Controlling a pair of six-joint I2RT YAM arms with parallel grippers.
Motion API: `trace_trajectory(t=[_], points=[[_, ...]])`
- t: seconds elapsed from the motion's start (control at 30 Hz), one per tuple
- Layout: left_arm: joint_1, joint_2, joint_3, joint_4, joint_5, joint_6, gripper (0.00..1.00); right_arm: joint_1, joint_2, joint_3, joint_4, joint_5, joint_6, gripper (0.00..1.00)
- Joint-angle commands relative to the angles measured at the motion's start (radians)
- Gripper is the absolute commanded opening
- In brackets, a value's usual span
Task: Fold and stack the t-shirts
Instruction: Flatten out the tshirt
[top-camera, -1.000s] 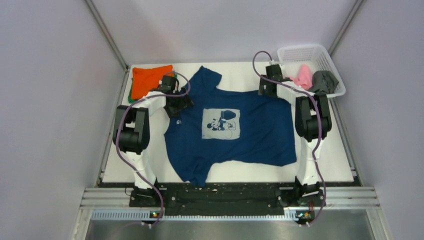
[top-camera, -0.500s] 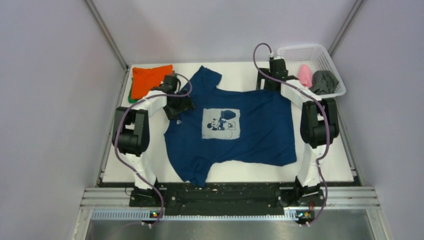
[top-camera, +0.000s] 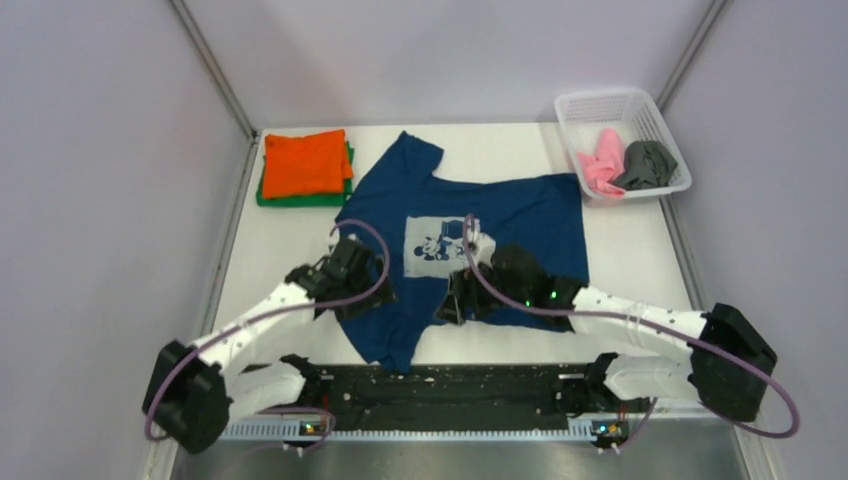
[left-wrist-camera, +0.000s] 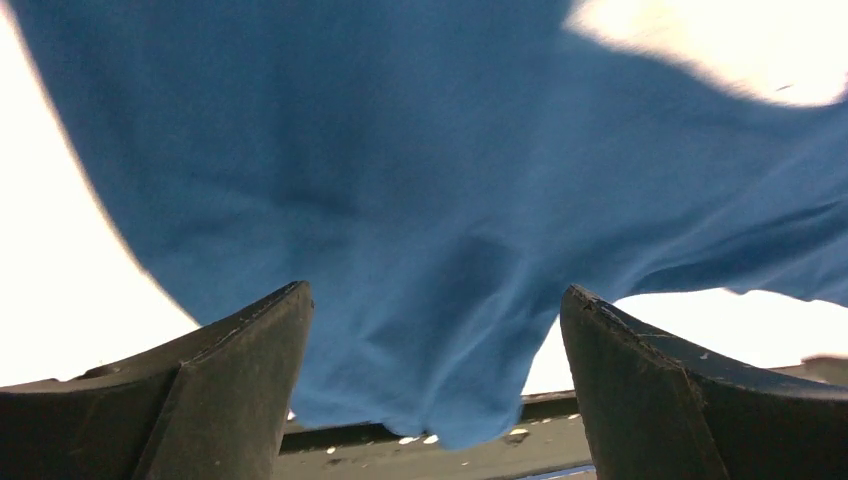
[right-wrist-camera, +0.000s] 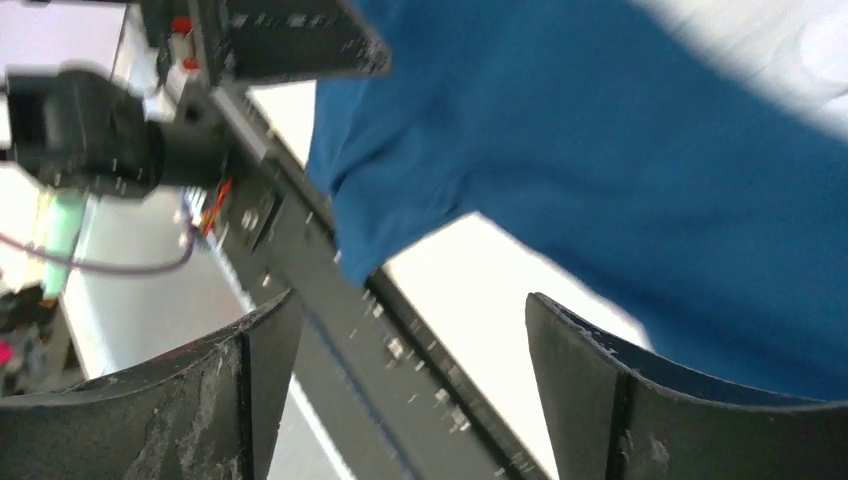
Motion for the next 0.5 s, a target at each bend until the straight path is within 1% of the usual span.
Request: trace_trajectory(t=[0.0, 0.07, 0.1, 0.23, 0.3, 0.33, 0.37, 0.4, 0.47], points=[[-0.005, -0.217, -0.242, 0.017, 0.022, -0.176, 0.99, 0.179, -0.045, -0.065, 0.191, 0.104, 0.214, 0.78], [-0.006, -0.304, -0.299, 0.024, 0.022, -0.204, 0.99, 0.249, 0.012, -0.060, 0.205, 0.175, 0.245, 0.74], [-0.007, -0.336, -0.318, 0.022, 0.016, -0.212, 0.99, 0.273, 0.050, -0.058, 0.230, 0.184, 0.265, 0.71], [-0.006, -0.408, -0.392, 0.069, -0.036, -0.240, 0.99, 0.322, 0.270, -0.019, 0.377, 0.150, 0.328, 0.59], [-0.005, -0.413, -0.421, 0.111, -0.043, -0.260, 0.99, 0.352, 0.378, 0.037, 0.411, 0.120, 0.337, 0.54], [-0.005, -0.411, -0.429, 0.126, -0.036, -0.264, 0.97, 0.367, 0.423, 0.073, 0.405, 0.106, 0.334, 0.53], [-0.004, -0.406, -0.431, 0.131, -0.035, -0.269, 0.92, 0.382, 0.467, 0.106, 0.389, 0.101, 0.330, 0.52], [-0.004, -0.399, -0.427, 0.123, -0.039, -0.276, 0.82, 0.395, 0.500, 0.130, 0.380, 0.099, 0.327, 0.52], [-0.004, -0.392, -0.417, 0.090, -0.067, -0.285, 0.53, 0.415, 0.553, 0.162, 0.373, 0.099, 0.328, 0.51]])
